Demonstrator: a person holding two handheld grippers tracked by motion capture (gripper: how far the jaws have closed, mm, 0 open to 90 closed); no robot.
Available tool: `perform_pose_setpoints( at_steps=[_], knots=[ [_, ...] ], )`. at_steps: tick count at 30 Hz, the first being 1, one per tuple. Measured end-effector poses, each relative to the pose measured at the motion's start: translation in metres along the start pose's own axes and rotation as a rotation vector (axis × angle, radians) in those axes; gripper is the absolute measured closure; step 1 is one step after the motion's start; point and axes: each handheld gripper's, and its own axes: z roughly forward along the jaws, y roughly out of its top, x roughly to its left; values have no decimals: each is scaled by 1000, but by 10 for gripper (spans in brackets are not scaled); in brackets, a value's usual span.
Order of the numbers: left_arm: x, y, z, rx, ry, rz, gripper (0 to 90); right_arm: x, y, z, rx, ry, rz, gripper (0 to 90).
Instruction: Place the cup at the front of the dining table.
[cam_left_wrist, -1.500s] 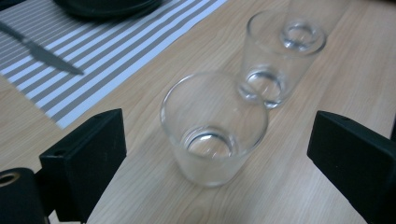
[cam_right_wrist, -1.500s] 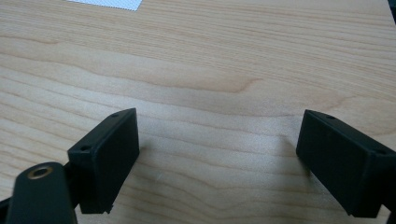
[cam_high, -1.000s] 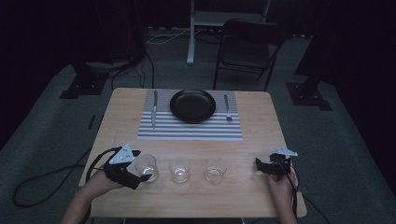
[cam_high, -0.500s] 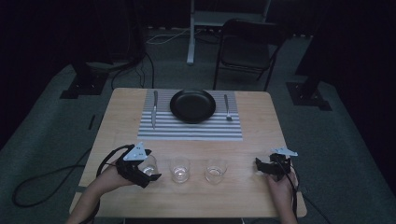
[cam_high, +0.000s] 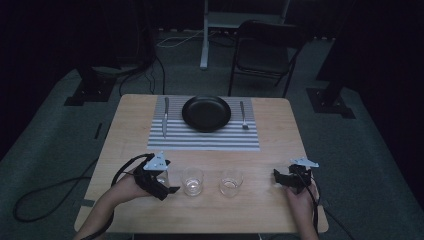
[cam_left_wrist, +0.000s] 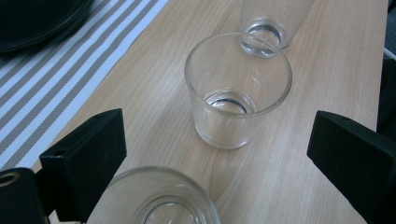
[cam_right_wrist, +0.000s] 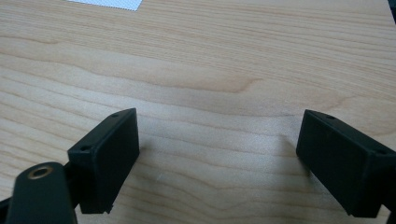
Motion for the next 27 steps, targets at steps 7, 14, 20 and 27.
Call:
perform_pose_setpoints(
  at_steps=[7,14,20,27],
  knots=[
    [0,8,6,12,-25,14,50,0,0,0,0,0,0,127],
    [-1,16,17,37,-35,27,50,0,0,0,0,0,0,127],
    [-2,21,27,57,-43,38,50,0,0,0,0,0,0,127],
    [-3,27,36,80,-60,47,50,0,0,0,0,0,0,127]
  ],
)
